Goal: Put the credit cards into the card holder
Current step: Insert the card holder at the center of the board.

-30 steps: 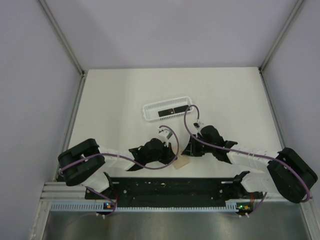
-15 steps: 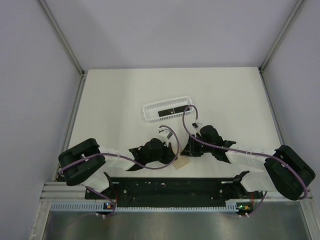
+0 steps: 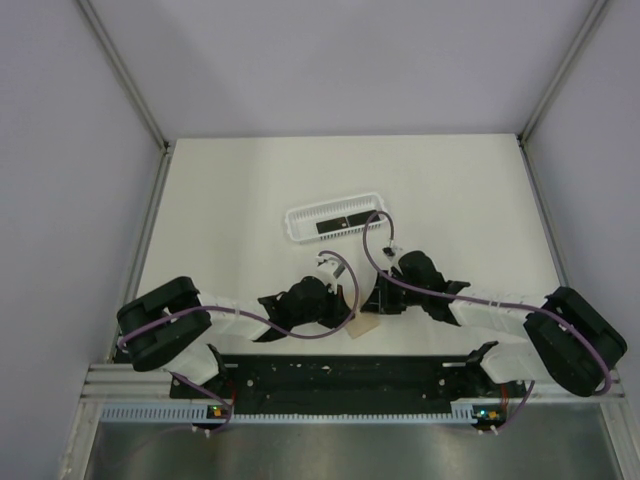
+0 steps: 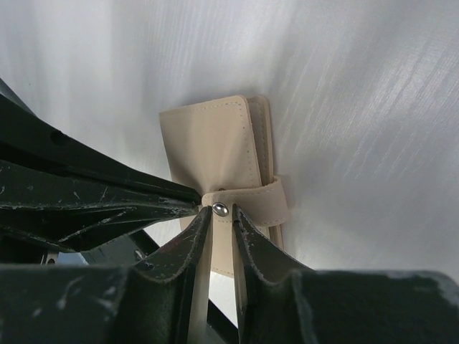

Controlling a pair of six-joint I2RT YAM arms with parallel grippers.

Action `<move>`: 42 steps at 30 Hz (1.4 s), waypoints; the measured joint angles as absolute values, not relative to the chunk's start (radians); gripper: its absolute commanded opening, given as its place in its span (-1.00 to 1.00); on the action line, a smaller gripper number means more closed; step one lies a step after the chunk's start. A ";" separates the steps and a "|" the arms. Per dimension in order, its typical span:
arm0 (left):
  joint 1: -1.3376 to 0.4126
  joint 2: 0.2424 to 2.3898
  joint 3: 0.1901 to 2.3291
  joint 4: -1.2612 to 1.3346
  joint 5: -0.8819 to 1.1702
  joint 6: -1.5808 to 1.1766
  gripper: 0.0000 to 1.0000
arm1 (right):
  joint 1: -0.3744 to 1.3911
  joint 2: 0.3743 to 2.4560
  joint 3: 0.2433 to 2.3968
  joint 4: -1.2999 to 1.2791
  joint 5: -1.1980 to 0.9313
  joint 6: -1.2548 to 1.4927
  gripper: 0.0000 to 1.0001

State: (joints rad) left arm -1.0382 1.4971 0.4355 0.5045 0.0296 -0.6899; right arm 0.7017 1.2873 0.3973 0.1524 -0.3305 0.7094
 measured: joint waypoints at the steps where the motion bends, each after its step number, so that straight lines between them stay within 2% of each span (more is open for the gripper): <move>1: -1.038 1.497 0.435 0.505 0.030 -0.690 -1.00 | 0.702 1.288 0.397 0.153 -0.332 0.709 -0.63; 27: -1.037 1.502 0.436 0.509 0.030 -0.690 -1.00 | 0.719 1.355 0.442 0.165 -0.343 0.704 -0.69; 42: -1.034 1.504 0.437 0.509 0.029 -0.690 -1.00 | 0.805 1.412 0.584 -0.007 -0.212 0.645 -0.70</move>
